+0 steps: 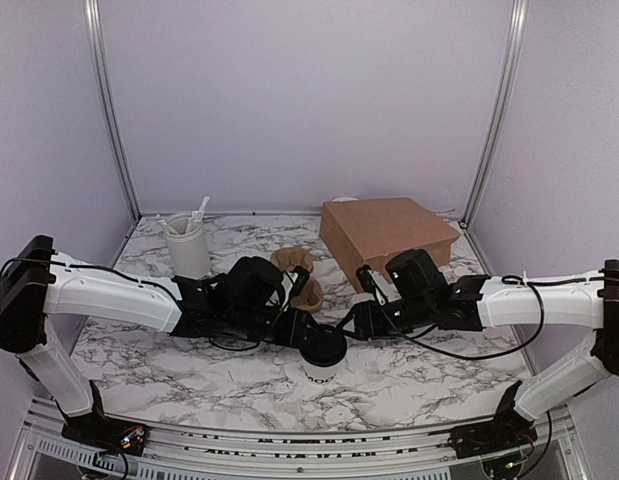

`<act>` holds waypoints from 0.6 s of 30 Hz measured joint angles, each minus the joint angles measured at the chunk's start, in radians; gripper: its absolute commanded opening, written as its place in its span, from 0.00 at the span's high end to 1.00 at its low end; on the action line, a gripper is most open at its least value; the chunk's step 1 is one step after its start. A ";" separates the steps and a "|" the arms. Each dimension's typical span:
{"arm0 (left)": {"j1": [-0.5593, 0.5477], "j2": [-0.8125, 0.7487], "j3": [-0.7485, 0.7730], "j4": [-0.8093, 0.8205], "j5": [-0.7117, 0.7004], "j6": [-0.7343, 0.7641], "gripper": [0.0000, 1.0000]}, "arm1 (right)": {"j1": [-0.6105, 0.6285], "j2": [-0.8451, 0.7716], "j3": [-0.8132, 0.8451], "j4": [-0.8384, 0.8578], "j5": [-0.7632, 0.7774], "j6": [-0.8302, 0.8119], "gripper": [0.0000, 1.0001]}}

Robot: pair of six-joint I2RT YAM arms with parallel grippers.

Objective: Pack the takeout coffee

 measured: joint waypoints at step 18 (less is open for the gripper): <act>-0.002 -0.016 0.026 -0.072 -0.033 0.041 0.49 | 0.006 -0.001 0.033 -0.034 0.070 -0.004 0.47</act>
